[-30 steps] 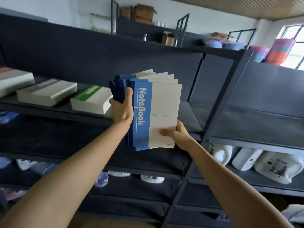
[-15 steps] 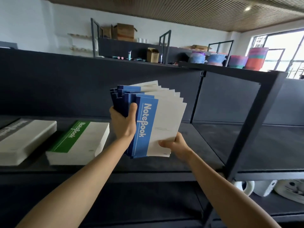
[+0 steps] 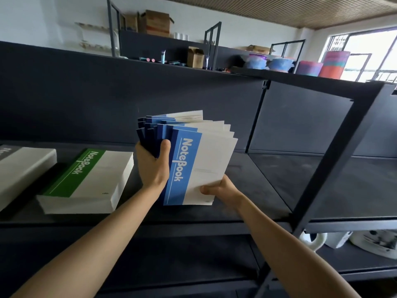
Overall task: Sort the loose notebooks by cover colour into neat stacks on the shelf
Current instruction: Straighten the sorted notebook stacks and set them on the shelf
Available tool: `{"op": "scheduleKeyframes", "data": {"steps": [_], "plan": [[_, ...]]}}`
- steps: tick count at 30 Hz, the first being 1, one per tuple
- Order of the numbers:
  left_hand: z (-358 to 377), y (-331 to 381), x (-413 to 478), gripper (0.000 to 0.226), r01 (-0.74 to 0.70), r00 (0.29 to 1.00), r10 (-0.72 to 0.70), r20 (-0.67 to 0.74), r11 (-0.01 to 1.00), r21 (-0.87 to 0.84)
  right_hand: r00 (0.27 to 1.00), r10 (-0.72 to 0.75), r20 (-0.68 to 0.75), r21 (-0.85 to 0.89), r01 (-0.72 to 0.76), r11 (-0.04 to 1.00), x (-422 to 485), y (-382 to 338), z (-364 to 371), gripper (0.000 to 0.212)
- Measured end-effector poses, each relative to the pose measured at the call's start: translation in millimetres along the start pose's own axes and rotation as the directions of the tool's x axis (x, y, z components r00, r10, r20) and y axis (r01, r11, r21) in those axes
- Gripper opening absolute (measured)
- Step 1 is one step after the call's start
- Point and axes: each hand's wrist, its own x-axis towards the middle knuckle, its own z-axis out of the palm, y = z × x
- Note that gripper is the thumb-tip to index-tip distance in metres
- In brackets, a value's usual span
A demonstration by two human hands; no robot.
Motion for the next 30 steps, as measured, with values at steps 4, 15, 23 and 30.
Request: {"op": "scheduleKeyframes", "data": {"steps": [4,15,23,30], "plan": [[-2.1,8.3,-1.3,0.051,-0.012,0.999,0.013,0.049,1.000,-0.019,0.996,-0.017,0.084,-0.011,0.018,1.000,-1.7,-10.6,-3.5,0.056],[-8.9,38.4,18.0,0.094,0.014,0.971,0.019,0.240,0.991,-0.136,0.988,-0.138,-0.066,0.196,0.148,0.969,5.2,-51.6,15.5,0.113],[-11.1,30.6,22.4,0.119,0.192,0.929,-0.117,0.350,0.963,-0.188,0.973,-0.153,-0.172,0.217,0.189,0.958,5.2,-72.7,22.1,0.113],[-8.0,39.6,16.2,0.042,0.072,0.941,0.001,0.339,0.977,-0.203,0.957,-0.185,-0.225,0.211,0.234,0.949,5.1,-78.7,24.3,0.067]]}}
